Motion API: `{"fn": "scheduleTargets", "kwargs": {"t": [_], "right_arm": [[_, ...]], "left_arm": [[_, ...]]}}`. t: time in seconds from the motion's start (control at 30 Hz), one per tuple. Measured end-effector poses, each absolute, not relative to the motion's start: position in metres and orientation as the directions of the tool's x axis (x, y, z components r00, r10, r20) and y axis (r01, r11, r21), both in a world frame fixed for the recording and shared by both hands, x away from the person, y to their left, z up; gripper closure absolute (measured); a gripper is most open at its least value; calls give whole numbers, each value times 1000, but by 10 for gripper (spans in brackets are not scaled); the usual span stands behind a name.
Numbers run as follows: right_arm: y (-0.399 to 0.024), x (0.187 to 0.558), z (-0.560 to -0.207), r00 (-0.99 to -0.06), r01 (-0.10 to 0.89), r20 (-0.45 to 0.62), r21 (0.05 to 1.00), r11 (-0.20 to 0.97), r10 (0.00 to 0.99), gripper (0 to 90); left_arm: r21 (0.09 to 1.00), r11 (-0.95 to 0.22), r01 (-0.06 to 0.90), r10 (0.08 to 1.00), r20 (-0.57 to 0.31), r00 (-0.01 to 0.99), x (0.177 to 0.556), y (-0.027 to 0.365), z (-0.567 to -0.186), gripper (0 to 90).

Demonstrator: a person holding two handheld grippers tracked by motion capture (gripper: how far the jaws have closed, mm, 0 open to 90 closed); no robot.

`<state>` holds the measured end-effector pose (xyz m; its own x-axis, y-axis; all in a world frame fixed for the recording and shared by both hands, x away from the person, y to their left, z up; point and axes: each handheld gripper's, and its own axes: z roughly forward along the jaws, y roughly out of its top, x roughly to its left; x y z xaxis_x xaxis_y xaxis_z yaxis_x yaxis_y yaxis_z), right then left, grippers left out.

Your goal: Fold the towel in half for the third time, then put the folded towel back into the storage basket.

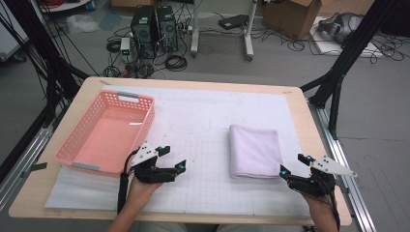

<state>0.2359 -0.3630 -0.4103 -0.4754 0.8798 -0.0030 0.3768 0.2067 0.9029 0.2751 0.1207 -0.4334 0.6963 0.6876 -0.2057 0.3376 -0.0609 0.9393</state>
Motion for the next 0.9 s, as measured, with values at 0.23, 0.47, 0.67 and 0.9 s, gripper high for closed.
{"fn": "scheduleTargets", "kwargs": {"t": [0.23, 0.47, 0.67, 0.9], "right_arm": [[-368, 236, -411, -468, 393, 26, 901, 182, 883, 185], [-366, 238, -414, -471, 409, 19, 891, 198, 882, 185], [-366, 236, -415, -475, 422, 21, 883, 206, 880, 185], [-368, 233, -416, -476, 426, 24, 881, 206, 879, 185]], "left_arm": [[930, -102, 353, 680, -193, 707, 277, 117, -437, 170], [924, -104, 367, 672, -207, 711, 279, 116, -439, 170], [914, -116, 388, 656, -223, 721, 281, 110, -439, 170], [910, -130, 393, 644, -224, 732, 288, 96, -430, 189]]}}
